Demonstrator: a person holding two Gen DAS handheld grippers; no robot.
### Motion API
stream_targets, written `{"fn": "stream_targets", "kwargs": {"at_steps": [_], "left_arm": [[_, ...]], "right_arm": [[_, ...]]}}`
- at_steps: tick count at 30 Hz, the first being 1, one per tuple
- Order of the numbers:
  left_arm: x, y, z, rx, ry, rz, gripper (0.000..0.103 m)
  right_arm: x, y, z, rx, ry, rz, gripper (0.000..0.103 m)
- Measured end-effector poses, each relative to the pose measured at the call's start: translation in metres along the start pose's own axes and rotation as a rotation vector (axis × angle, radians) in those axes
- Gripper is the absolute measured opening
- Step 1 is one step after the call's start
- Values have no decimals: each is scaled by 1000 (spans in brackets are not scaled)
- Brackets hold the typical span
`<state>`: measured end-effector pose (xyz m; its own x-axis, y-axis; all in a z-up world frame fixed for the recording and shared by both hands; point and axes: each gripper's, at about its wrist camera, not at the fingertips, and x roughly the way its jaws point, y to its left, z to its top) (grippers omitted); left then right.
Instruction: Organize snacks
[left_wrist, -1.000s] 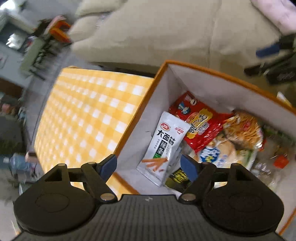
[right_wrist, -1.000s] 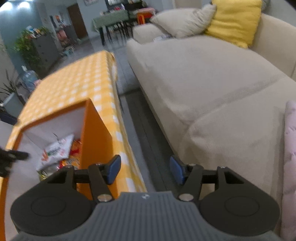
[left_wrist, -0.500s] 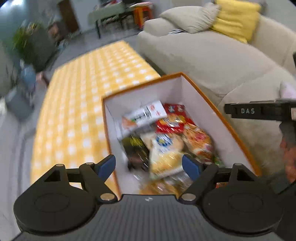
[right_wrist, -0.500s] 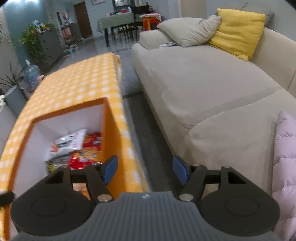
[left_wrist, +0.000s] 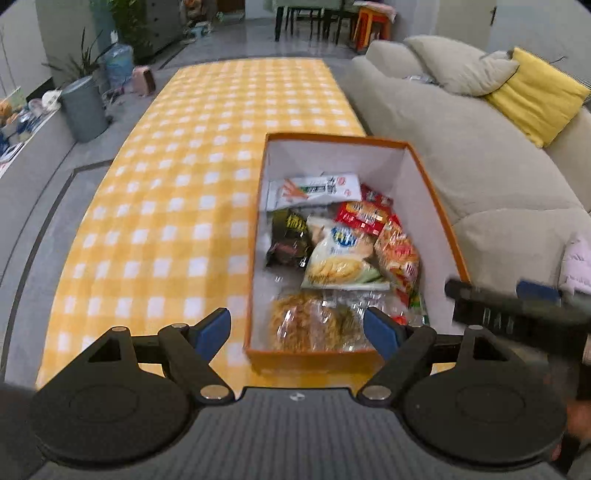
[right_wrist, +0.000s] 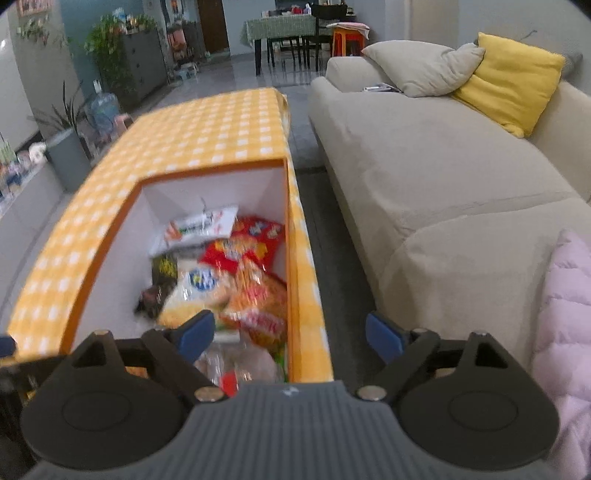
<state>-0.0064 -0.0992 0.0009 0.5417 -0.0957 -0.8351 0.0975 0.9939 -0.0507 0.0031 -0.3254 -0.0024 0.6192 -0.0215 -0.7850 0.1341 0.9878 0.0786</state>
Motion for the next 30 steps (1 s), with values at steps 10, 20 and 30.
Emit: {"fn": "stream_targets", "kwargs": {"at_steps": [10, 20, 30], "left_arm": [[-31, -9, 11, 34, 76, 49, 96], [-47, -1, 18, 5, 141, 50, 96], [-55, -6, 27, 24, 153, 52, 96]], "right_arm": [[-42, 30, -30, 17, 213, 28, 98], [-75, 50, -1, -7, 275, 13, 100], [-84, 47, 9, -17, 339, 6, 99]]}}
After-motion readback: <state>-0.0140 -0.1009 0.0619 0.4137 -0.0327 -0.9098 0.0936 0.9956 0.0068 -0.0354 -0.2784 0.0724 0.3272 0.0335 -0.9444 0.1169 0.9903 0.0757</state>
